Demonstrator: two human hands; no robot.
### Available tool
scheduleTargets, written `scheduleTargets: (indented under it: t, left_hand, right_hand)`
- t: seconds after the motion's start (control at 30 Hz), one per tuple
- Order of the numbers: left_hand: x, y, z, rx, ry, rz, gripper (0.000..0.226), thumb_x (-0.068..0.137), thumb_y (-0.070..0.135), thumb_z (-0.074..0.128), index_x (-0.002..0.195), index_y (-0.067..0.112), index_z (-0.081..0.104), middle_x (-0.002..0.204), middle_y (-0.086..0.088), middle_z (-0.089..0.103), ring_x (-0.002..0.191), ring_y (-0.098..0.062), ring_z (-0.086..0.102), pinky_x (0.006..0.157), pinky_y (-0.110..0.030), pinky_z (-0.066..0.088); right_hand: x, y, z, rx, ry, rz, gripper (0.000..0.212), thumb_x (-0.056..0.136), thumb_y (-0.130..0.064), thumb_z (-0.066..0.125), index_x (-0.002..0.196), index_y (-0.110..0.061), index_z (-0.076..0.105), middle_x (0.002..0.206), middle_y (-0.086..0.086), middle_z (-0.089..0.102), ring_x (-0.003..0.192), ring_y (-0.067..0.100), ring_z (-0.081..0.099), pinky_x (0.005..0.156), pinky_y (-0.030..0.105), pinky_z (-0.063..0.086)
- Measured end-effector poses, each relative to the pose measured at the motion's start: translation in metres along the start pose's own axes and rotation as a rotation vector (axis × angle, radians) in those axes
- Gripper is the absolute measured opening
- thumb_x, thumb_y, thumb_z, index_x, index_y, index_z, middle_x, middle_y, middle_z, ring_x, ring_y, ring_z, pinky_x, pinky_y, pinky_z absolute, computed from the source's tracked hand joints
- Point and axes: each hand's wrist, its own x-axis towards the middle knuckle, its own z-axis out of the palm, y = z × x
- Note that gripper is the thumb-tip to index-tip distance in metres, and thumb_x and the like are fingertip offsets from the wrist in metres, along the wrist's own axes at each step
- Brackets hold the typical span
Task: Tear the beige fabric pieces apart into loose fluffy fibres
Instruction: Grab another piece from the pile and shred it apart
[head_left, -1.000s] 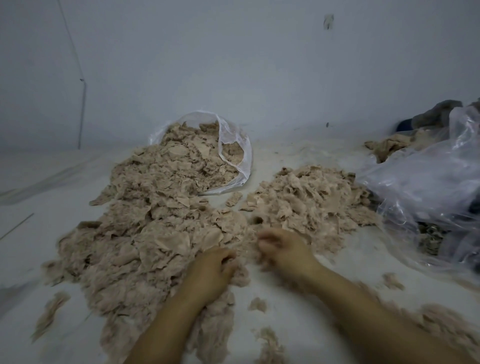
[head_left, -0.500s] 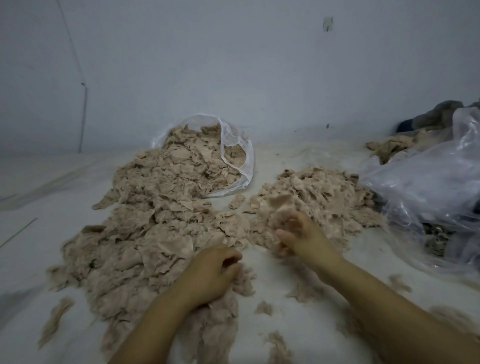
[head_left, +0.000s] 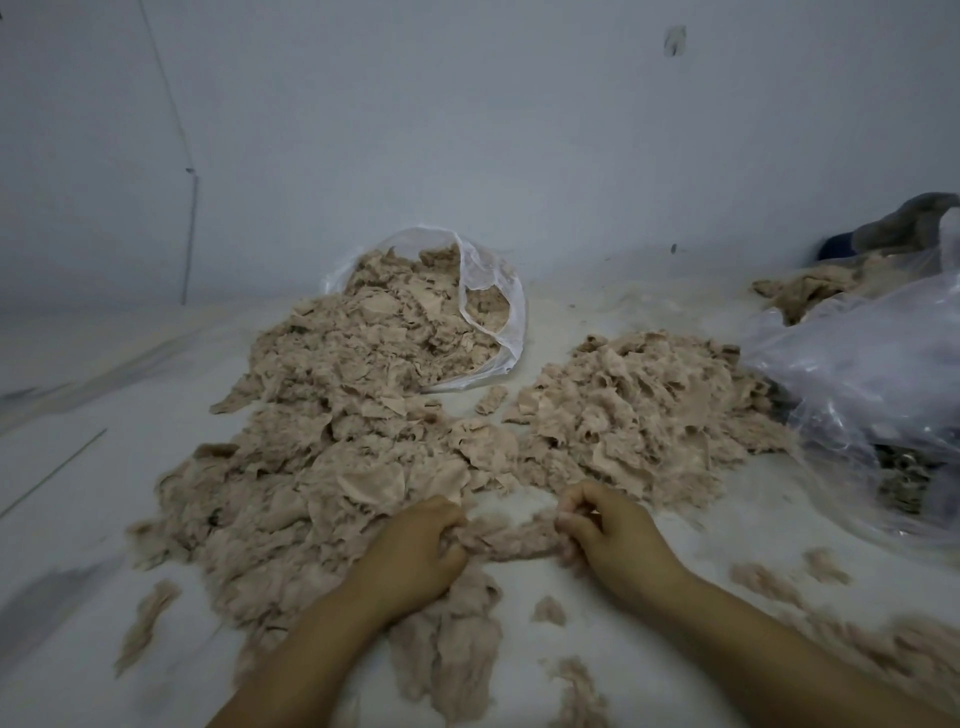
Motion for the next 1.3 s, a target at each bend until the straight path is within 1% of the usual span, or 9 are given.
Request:
scheduleTargets:
  t: [0.1,0.27,0.37,0.5,0.63,0.73,1.03,1.2,1.3]
  left_hand:
    - [0.007,0.01,0.0,-0.001,0.044,-0.115,0.009,0.085,0.012,0.053,0.092,0.01,0.059,0.083,0.0,0.057,0.08,-0.016,0.054,0.071,-0.028,0.041]
    - [0.027,0.036,-0.003,-0.509,0.001,-0.163,0.04,0.086,0.03,0.06,0.125,0.034,0.053,0.113,0.02,0.058,0.103,0.003,0.055,0.083,-0.009,0.043]
    - [0.033,0.042,0.008,-0.624,0.006,-0.163,0.007,0.088,0.024,0.064,0.09,0.03,0.067,0.079,0.02,0.064,0.075,0.005,0.058,0.065,-0.005,0.043]
    - [0.032,0.029,0.018,-0.804,0.225,-0.312,0.03,0.095,0.013,0.052,0.066,0.017,0.055,0.059,0.011,0.048,0.058,-0.005,0.044,0.054,-0.014,0.037]
    - [0.029,0.03,0.017,-0.767,0.242,-0.196,0.028,0.096,0.015,0.05,0.068,0.016,0.049,0.057,0.014,0.04,0.053,0.001,0.037,0.052,-0.011,0.033]
    - [0.027,0.037,0.021,-0.744,0.148,-0.066,0.022,0.094,0.017,0.052,0.073,0.016,0.053,0.063,0.016,0.048,0.06,0.001,0.043,0.059,-0.012,0.037]
    - [0.022,0.038,0.015,-0.804,0.205,-0.145,0.022,0.094,0.019,0.052,0.074,0.012,0.056,0.054,0.013,0.048,0.052,-0.008,0.044,0.05,-0.012,0.037]
    - [0.017,0.041,0.019,-0.667,0.016,-0.116,0.067,0.064,0.04,0.083,0.123,0.032,0.052,0.11,0.014,0.058,0.093,0.009,0.056,0.079,-0.012,0.047]
    - [0.018,0.049,0.027,-0.732,0.079,-0.089,0.027,0.075,0.013,0.077,0.094,0.031,0.069,0.091,0.008,0.07,0.079,0.0,0.066,0.068,-0.013,0.05]
  right_hand:
    - [0.004,-0.002,-0.008,0.019,0.044,-0.069,0.02,0.095,-0.005,0.052,0.077,-0.014,0.052,0.06,-0.002,0.058,0.054,0.01,0.056,0.059,0.029,0.051]
    - [0.011,-0.011,-0.004,0.026,0.038,-0.235,0.022,0.09,-0.007,0.06,0.075,-0.021,0.055,0.07,-0.009,0.06,0.063,0.008,0.06,0.06,0.027,0.052]
    - [0.012,-0.003,0.001,0.118,0.057,-0.218,0.021,0.092,-0.003,0.056,0.076,-0.017,0.053,0.069,-0.012,0.062,0.064,0.01,0.062,0.062,0.025,0.053]
    - [0.011,0.008,-0.004,0.352,0.095,-0.056,0.017,0.095,0.004,0.047,0.08,-0.004,0.05,0.062,0.001,0.066,0.059,0.021,0.062,0.06,0.034,0.056]
    - [0.008,0.004,-0.023,0.388,-0.278,0.0,0.026,0.087,-0.022,0.064,0.065,-0.008,0.058,0.055,0.005,0.061,0.05,0.017,0.055,0.052,0.025,0.049]
    - [0.006,-0.002,-0.019,0.387,-0.244,0.104,0.043,0.067,-0.056,0.066,0.057,-0.014,0.058,0.057,0.007,0.062,0.049,0.017,0.054,0.049,0.027,0.046]
    - [0.016,0.005,-0.013,0.606,0.084,0.161,0.022,0.081,-0.014,0.07,0.079,0.0,0.053,0.051,0.005,0.048,0.038,0.011,0.042,0.038,0.022,0.034]
    - [0.006,0.003,-0.003,0.613,-0.122,0.236,0.023,0.079,-0.022,0.071,0.081,-0.001,0.061,0.047,0.005,0.047,0.037,0.011,0.038,0.036,0.021,0.032]
    - [0.005,-0.001,0.003,0.69,-0.166,0.255,0.026,0.073,-0.023,0.072,0.083,-0.002,0.061,0.055,0.009,0.047,0.04,0.01,0.04,0.037,0.019,0.032]
